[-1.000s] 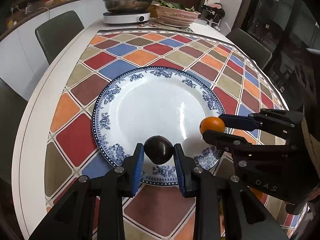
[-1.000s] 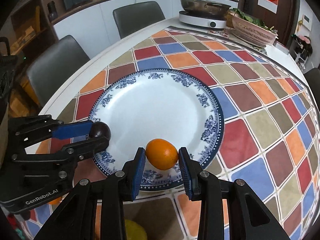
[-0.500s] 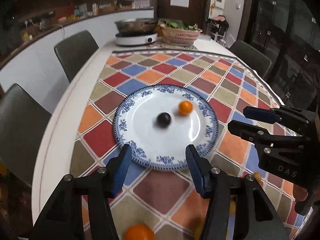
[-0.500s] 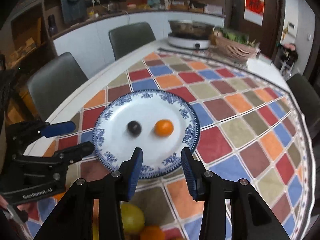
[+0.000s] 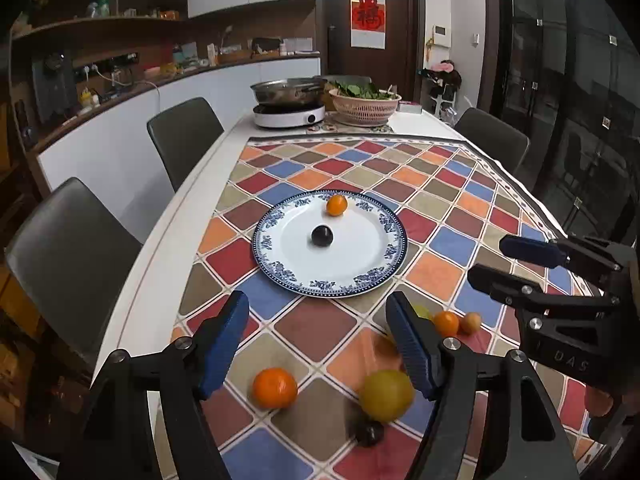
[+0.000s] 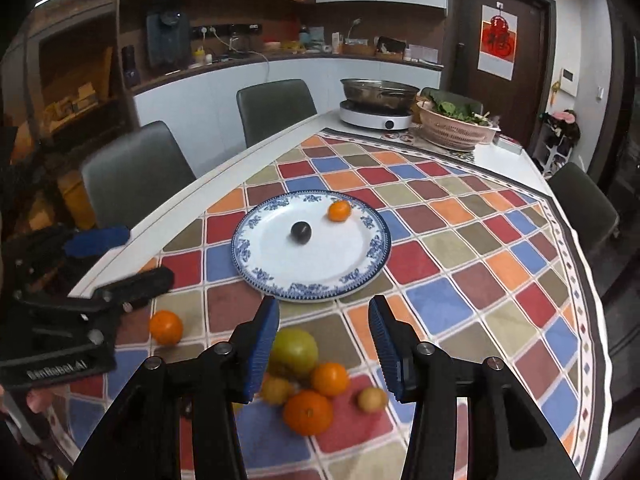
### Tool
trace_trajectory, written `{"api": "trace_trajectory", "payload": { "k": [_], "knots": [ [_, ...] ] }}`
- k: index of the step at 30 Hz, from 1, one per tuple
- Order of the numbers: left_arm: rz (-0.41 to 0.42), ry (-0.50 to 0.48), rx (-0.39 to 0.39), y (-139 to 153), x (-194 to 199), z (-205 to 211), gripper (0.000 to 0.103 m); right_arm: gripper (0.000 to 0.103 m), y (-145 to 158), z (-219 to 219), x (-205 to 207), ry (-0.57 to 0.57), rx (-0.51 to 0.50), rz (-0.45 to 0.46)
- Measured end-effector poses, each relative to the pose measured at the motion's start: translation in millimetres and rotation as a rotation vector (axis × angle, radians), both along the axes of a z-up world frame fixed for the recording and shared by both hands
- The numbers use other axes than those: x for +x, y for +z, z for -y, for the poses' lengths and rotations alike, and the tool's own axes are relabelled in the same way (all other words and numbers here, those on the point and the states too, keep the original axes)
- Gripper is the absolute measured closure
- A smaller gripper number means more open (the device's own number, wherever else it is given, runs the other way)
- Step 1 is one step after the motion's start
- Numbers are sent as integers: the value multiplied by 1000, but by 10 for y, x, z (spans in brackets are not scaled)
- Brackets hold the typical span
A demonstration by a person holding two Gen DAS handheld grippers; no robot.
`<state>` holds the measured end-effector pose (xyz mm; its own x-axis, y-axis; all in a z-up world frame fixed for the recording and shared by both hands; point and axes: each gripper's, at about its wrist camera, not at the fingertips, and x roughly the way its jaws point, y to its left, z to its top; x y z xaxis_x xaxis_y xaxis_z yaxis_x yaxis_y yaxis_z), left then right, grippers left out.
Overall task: Organize fruits
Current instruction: 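Lower plum and orange onto the plate and open both tools, then move both tools back toward the remaining fruit cluster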
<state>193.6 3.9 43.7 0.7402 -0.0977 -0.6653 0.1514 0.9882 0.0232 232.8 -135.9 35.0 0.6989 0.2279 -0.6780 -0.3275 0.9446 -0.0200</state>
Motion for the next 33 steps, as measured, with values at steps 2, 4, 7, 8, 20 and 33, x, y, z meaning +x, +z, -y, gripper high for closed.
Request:
{"api": "trace_trajectory", "payload": {
  "k": [2, 4, 7, 8, 20, 33],
  "knots": [
    [20, 3, 22, 40, -111, 28, 27, 50, 17, 11, -111, 6, 5, 5],
    [36, 7, 32, 61, -219, 37, 26, 47, 31, 28, -203, 5, 8, 14],
    [34, 6, 28, 51, -335, 57, 26, 47, 42, 64, -323, 0, 11, 18],
    [31, 3, 23, 38, -380, 64, 26, 47, 37, 70, -355, -1, 11, 19],
    [-18, -22, 36, -268, -734, 139, 26, 47, -195, 132, -713, 11, 2, -24],
    [-109, -68, 49, -705, -787, 188, 26, 47, -634, 111, -844, 42, -46, -123]
  ]
}}
